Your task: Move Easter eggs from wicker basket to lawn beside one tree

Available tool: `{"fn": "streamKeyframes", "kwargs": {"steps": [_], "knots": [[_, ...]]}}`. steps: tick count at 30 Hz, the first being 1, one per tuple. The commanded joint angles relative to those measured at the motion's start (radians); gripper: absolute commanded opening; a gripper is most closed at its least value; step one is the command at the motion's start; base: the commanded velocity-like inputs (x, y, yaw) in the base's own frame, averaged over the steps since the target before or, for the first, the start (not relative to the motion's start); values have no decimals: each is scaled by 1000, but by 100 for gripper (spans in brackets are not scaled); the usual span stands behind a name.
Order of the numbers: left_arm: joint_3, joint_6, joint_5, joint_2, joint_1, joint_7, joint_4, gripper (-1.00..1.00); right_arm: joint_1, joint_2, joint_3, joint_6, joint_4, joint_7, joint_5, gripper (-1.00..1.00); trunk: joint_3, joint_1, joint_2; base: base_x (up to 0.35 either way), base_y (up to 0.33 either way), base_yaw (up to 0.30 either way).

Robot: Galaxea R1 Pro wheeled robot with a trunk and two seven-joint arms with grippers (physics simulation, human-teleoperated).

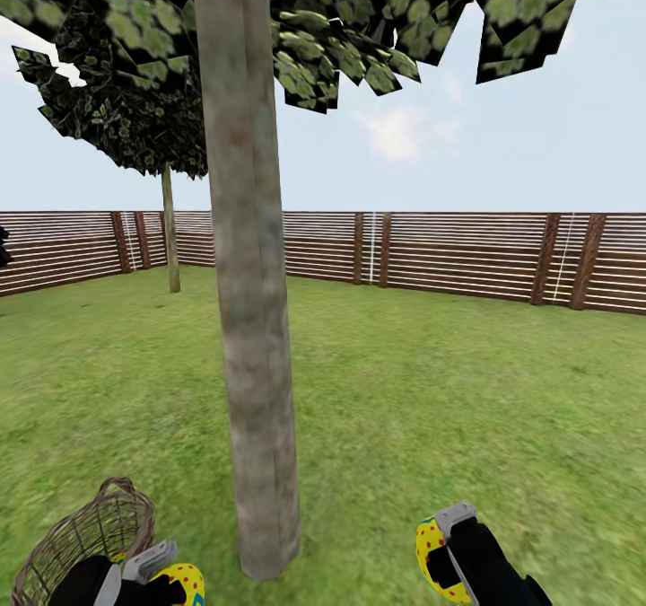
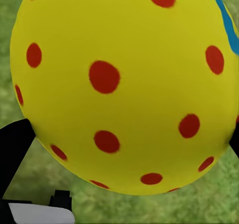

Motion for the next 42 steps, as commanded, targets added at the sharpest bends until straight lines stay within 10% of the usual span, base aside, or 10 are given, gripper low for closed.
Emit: {"fn": "streamKeyframes", "kwargs": {"steps": [1,42], "knots": [[2,4,0,-1,-1,-3,-1,-100,-1,-1,3,5,-4,5,10,-100,-5,4,-8,0,0,0],[-1,-1,6,15,-1,-8,-10,-100,-2,-16,3,-12,14,14,8,-100,-118,142,-260,0,0,0]]}}
